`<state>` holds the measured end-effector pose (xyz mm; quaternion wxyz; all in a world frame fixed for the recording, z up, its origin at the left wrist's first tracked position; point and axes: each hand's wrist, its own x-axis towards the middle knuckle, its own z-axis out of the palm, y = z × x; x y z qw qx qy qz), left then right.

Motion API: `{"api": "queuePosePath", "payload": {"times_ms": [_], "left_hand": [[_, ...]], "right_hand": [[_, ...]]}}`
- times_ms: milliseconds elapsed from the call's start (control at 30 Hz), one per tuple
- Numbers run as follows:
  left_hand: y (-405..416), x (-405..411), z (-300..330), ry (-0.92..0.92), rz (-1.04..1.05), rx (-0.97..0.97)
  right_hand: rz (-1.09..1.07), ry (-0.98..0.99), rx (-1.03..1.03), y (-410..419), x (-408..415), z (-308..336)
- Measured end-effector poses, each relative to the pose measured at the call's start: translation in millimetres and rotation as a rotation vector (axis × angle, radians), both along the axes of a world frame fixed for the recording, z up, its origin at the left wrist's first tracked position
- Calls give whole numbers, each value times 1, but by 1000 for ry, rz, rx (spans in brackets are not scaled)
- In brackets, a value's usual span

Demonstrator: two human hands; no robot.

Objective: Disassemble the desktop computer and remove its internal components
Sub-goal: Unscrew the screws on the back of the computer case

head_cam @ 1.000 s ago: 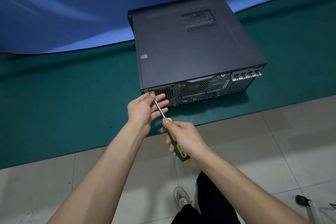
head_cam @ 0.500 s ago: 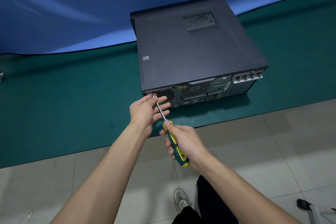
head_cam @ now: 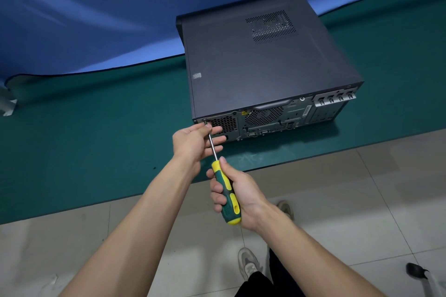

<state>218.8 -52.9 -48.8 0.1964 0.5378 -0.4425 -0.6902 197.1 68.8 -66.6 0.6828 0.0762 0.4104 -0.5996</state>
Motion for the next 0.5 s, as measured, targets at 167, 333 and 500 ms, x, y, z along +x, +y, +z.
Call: {"api": "queuePosePath", "payload": {"times_ms": [167,333,500], "left_hand": [[2,0,0,-37,-17,-18],[4,8,1,-211,-145,-117],[4,5,5,-166,-114,-74]], "right_hand": [[111,745,282,-16,21,1],[197,1075,416,-15,31,-1],[142,847,233,-7,21,1]]}}
